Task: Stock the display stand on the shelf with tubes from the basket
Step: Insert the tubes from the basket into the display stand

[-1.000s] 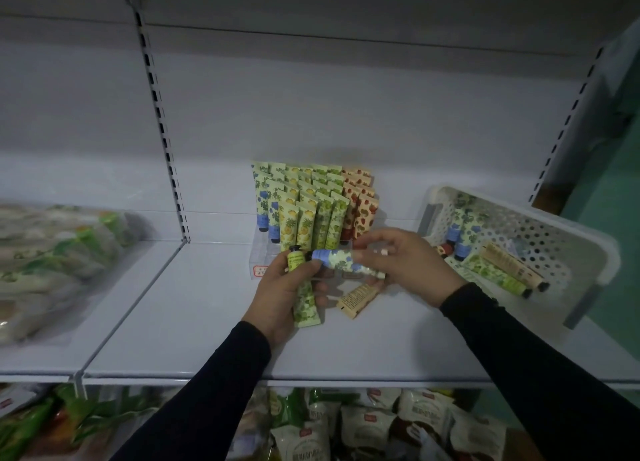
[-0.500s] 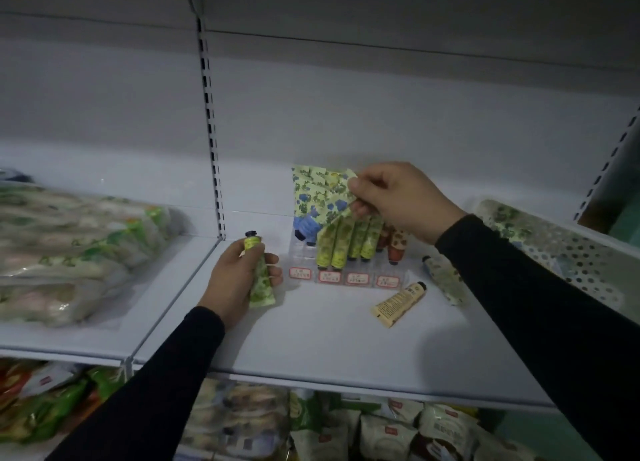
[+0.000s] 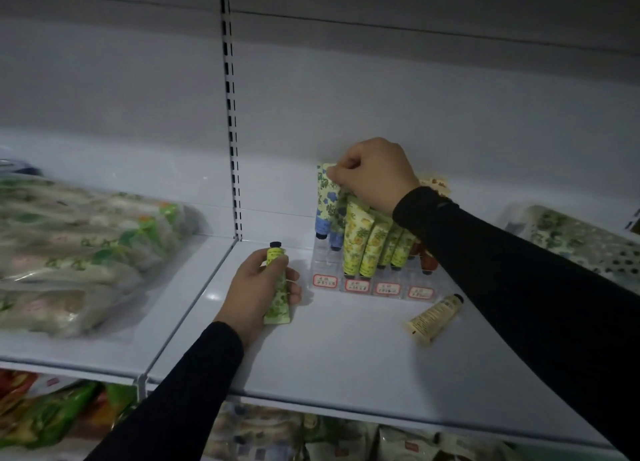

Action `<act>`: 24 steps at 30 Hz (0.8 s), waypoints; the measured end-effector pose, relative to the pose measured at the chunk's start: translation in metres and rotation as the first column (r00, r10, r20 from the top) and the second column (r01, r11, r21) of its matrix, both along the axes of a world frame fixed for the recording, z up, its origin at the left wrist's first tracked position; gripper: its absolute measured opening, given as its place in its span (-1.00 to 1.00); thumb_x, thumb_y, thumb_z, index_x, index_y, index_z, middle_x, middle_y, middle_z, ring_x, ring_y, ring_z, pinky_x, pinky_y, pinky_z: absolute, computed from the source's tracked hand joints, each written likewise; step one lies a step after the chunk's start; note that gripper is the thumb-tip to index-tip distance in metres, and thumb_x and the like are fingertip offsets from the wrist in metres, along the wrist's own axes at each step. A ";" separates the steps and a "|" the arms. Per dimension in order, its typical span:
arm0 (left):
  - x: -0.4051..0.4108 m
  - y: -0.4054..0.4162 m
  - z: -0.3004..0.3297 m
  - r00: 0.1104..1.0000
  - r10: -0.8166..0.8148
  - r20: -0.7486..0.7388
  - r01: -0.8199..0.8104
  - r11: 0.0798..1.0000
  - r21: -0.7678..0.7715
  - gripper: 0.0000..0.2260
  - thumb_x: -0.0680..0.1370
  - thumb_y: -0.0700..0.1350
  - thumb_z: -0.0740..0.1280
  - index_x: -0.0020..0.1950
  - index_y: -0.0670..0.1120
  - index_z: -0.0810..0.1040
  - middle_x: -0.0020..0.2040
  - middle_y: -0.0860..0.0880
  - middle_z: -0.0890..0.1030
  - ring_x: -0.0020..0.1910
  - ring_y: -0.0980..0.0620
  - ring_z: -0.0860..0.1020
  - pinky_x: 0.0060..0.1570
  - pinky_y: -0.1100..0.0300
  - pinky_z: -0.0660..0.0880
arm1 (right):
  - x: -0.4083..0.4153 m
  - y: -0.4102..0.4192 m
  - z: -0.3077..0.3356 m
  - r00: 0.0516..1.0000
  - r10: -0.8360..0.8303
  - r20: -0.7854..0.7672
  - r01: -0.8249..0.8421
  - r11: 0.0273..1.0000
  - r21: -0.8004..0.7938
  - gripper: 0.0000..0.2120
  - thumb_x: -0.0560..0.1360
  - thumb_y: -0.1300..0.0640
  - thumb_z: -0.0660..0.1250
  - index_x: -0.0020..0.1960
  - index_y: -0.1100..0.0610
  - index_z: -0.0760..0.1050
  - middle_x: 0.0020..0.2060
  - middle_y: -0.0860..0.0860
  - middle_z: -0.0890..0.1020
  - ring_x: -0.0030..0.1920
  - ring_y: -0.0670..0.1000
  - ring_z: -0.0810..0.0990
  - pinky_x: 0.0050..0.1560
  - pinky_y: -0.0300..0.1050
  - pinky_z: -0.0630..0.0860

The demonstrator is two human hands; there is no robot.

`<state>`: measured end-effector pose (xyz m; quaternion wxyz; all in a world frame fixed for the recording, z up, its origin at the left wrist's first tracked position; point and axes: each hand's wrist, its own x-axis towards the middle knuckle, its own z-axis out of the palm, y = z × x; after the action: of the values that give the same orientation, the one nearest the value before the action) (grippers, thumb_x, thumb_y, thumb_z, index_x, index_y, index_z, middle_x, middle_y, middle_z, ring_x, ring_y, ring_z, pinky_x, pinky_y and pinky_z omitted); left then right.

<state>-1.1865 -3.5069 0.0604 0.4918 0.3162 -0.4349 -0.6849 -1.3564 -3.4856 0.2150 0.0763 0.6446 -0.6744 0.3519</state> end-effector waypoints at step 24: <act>-0.002 0.004 0.005 0.999 -0.012 -0.036 0.014 0.999 0.038 -0.96 0.62 -0.26 0.25 0.07 -0.20 0.46 -0.23 -0.24 0.49 -0.44 -0.08 0.45 -0.48 0.18 0.46 | -0.001 -0.029 -0.019 0.981 -0.063 -0.184 0.075 0.995 0.060 -0.65 0.47 0.03 0.35 -0.30 0.31 0.59 -0.34 0.19 0.63 -0.29 0.13 0.60 -0.21 -0.10 0.53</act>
<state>-1.1882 -3.5031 0.0651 0.4889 0.3104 -0.4146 -0.7019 -1.3571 -3.5144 0.1956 0.1284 0.6525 -0.6979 0.2659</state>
